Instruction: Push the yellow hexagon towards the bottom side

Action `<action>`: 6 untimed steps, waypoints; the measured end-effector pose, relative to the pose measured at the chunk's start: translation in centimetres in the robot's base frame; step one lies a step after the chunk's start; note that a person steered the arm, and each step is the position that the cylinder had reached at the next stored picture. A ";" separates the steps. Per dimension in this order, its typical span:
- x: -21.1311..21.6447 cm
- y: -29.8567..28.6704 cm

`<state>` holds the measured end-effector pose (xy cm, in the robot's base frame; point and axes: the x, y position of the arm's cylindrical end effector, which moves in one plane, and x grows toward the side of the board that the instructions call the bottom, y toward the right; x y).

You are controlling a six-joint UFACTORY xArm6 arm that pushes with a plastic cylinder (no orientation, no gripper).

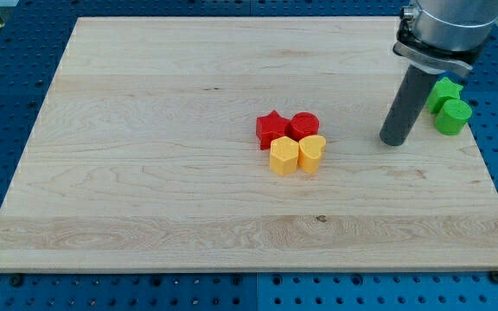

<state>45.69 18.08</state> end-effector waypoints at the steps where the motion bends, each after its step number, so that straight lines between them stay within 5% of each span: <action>1: -3.7 -1.8; 6: -2.5 -13.7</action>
<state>43.19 4.39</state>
